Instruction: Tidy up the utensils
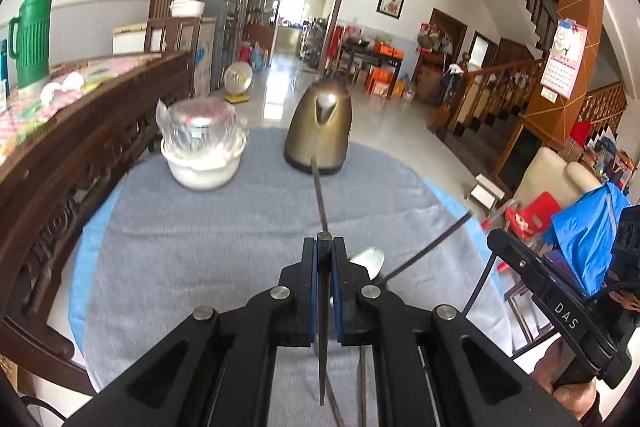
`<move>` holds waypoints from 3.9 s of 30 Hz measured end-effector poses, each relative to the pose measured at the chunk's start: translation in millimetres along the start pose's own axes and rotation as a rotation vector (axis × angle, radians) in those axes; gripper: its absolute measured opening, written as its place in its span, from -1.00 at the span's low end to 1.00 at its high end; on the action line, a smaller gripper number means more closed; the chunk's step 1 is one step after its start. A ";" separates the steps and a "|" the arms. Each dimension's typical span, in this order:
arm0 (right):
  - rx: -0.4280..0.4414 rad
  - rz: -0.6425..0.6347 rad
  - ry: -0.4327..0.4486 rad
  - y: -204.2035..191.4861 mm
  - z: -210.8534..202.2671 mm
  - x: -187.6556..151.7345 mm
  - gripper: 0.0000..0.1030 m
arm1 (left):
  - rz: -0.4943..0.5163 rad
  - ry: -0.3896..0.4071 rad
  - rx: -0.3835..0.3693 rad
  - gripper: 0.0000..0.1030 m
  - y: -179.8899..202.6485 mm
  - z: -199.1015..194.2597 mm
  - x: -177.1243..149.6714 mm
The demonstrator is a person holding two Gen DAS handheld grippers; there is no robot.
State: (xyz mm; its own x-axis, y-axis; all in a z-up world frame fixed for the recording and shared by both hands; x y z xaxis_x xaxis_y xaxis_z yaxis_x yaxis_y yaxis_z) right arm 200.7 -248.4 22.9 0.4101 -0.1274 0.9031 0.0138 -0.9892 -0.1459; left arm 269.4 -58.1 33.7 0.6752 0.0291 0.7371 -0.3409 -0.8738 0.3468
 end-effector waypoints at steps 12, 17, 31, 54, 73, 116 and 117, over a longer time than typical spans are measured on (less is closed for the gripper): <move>-0.008 -0.051 0.157 -26.1 -4.5 85.7 -0.88 | 0.050 0.153 -0.014 -0.87 32.5 -30.2 75.2; -0.031 -0.033 0.242 -28.6 -2.4 108.9 -0.88 | 0.051 0.249 -0.020 -0.87 43.9 -43.6 99.7; -0.105 -0.014 0.200 -14.0 44.9 68.5 -0.88 | -0.133 0.212 0.033 -0.87 -1.1 48.0 49.5; 0.027 0.104 0.067 3.5 18.5 9.4 -0.63 | 0.066 0.119 0.198 -0.27 -1.9 8.2 -18.2; -0.006 0.178 0.109 14.8 -80.5 -28.9 0.20 | 0.205 0.181 0.398 0.81 7.1 -90.0 -82.1; 0.009 0.061 0.032 -50.3 -158.4 -89.3 0.21 | 0.172 0.222 0.517 0.86 -7.1 -164.4 -118.9; 0.007 0.062 0.031 -51.6 -157.6 -89.3 0.21 | 0.165 0.222 0.516 0.86 -9.3 -164.5 -118.9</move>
State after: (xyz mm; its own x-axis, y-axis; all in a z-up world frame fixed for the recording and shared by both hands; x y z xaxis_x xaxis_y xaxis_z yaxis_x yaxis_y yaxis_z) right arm 19.7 -197.3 13.5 0.3817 -0.1906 0.9044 -0.0040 -0.9788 -0.2046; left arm 84.7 26.4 38.2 0.4680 -0.0751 0.8805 -0.0293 -0.9972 -0.0694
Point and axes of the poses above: each gripper's, at about its wrist camera, not at the fingertips, and z roughly the way its jaws point, y to its right, x to its top, the point moved 6 cm from there along z, roughly the way its jaws point, and after that the axes turned 8 degrees about -z, right-handed, at the moved point
